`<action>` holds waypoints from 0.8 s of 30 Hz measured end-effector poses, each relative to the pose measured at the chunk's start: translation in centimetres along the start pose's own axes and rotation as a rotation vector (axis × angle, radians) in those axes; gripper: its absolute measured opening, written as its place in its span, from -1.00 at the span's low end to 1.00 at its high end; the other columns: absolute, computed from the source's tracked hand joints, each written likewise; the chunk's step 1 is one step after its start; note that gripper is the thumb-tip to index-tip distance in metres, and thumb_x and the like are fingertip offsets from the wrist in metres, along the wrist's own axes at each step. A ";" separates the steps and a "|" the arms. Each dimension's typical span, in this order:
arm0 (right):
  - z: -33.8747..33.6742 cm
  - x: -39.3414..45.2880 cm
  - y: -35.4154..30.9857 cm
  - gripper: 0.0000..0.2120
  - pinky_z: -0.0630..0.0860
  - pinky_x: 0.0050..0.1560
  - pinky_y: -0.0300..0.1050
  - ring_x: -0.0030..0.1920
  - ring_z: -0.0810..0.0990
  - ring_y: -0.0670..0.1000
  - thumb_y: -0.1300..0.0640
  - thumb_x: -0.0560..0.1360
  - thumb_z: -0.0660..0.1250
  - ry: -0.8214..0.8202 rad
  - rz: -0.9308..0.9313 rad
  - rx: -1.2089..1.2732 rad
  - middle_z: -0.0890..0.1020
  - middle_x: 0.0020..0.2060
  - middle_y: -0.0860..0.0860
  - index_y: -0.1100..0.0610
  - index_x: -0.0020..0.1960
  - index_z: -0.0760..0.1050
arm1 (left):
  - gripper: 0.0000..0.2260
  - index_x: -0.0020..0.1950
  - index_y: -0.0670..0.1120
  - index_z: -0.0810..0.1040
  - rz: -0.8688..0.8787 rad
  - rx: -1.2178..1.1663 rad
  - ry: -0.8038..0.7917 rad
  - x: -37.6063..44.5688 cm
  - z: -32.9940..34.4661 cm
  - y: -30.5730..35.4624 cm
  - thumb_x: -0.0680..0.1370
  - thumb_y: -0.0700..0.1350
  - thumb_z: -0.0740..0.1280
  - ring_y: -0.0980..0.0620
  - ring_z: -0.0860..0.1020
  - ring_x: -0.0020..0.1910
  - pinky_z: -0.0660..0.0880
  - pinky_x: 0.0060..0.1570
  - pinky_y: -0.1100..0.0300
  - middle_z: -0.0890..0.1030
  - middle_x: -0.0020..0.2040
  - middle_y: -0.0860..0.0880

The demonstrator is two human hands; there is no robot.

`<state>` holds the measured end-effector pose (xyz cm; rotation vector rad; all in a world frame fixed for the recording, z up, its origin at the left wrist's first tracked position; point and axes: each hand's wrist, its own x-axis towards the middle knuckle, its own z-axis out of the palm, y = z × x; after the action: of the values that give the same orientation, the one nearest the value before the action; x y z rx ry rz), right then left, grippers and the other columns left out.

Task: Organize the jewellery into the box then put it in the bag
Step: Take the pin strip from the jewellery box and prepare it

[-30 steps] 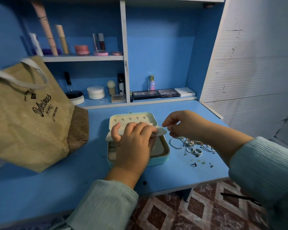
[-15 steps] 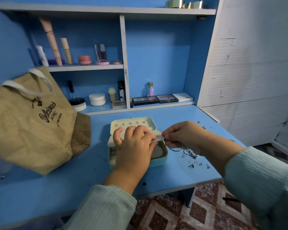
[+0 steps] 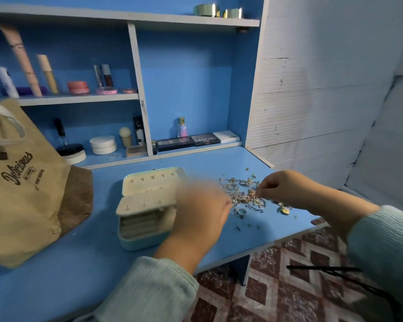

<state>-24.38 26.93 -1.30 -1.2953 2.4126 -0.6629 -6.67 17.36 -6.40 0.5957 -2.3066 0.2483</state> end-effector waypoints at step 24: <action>0.5 -0.6 9.8 -0.73 0.35 -0.06 -0.29 -0.06 0.44 -0.08 0.18 0.53 0.24 0.128 -0.081 -0.164 0.50 -0.01 -0.03 0.05 0.21 0.51 | -0.72 0.26 0.27 0.44 -0.003 -0.223 -0.509 5.7 7.7 7.2 0.56 0.17 0.18 0.08 0.21 0.29 -0.01 0.19 0.09 0.38 0.24 0.18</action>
<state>-30.56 32.03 -6.97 -1.4635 2.5757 -0.5971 -18.46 19.02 -7.94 0.5973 -2.7689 -0.1861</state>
